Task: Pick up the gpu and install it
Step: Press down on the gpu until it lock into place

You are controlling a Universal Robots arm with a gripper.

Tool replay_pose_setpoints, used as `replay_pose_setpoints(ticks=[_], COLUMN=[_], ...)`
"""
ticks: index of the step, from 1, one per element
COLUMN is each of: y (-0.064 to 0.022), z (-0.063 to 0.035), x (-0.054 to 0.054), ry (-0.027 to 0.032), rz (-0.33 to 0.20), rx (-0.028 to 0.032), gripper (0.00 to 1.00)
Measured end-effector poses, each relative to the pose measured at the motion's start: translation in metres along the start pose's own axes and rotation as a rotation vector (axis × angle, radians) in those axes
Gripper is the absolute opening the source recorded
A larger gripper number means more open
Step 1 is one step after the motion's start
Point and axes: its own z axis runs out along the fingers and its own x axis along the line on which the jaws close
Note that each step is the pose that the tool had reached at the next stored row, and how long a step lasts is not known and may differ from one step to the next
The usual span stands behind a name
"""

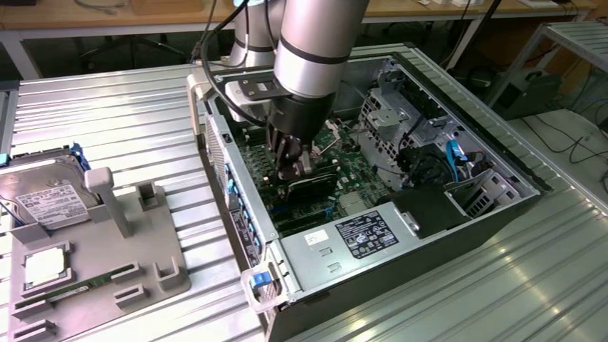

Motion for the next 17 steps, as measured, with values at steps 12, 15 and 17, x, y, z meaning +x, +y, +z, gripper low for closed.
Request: replay_pose_setpoints(ticks=[12, 15, 17], y=[0.0012, 0.0029, 0.0063], z=[-0.0140, -0.0177, -0.0175], x=[0.000, 0.000, 0.000], ry=[0.0005, 0.0004, 0.0005], rz=[-0.001, -0.001, -0.001], rx=[-0.0560, -0.0560, -0.0560], gripper=[0.11, 0.11, 0.11])
